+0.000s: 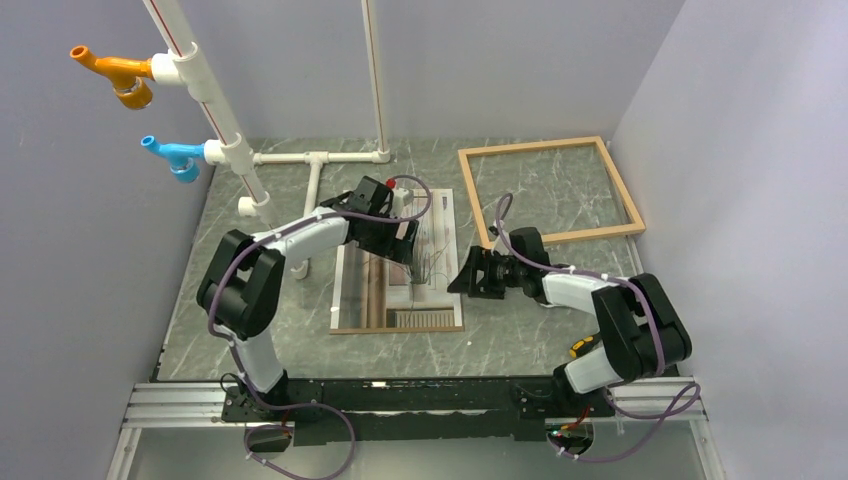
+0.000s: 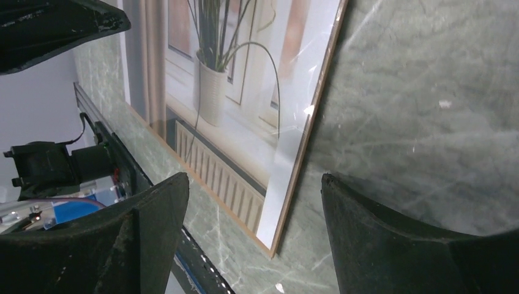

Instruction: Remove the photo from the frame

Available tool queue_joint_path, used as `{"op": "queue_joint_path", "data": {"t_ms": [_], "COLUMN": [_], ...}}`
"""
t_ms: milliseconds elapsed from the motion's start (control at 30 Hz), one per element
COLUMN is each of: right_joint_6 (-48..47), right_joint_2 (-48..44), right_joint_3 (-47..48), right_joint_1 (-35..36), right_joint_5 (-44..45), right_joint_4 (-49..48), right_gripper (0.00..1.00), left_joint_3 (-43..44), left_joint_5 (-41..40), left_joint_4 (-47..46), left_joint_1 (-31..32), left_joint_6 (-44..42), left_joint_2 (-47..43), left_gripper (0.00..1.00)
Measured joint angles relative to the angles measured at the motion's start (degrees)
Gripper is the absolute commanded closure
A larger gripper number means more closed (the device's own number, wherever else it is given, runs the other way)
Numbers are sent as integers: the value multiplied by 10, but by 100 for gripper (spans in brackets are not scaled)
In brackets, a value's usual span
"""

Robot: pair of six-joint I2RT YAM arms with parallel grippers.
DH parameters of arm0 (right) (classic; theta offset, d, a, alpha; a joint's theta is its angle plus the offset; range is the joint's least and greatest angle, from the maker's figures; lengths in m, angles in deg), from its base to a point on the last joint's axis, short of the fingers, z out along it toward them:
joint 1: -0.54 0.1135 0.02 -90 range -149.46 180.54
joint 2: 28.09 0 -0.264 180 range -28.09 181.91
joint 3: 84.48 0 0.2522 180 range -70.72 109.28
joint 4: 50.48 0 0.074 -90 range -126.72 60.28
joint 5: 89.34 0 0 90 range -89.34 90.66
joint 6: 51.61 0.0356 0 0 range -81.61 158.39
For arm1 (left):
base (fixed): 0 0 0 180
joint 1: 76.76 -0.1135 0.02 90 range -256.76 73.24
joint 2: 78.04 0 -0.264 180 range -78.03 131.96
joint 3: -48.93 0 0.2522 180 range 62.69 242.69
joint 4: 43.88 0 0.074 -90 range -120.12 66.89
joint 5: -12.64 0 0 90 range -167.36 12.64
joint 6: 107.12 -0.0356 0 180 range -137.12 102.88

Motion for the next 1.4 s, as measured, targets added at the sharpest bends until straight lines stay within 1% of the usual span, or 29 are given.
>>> {"op": "queue_joint_path", "data": {"t_ms": [267, 533, 733, 967, 1200, 1400], "right_joint_6": [16, 26, 25, 30, 20, 5], "right_joint_2": [48, 49, 48, 48, 51, 110], "right_joint_3": [24, 30, 38, 39, 65, 128], "right_joint_1": [0, 4, 7, 7, 9, 9], "right_joint_5": [-21, -29, -31, -40, 11, 51], "right_joint_4": [-33, -35, -33, -35, 0, 19], "right_gripper": [22, 23, 23, 23, 21, 21], "left_joint_3": [34, 38, 40, 41, 43, 45], "left_joint_5": [-5, 16, 43, 54, 45, 31], "left_joint_4": [22, 36, 36, 35, 38, 42], "left_joint_1": [-18, -37, -50, -54, -54, -59], "left_joint_6": [14, 31, 46, 54, 53, 49], "left_joint_2": [27, 62, 64, 66, 65, 59], "left_gripper": [2, 2, 2, 2, 1, 1]}}
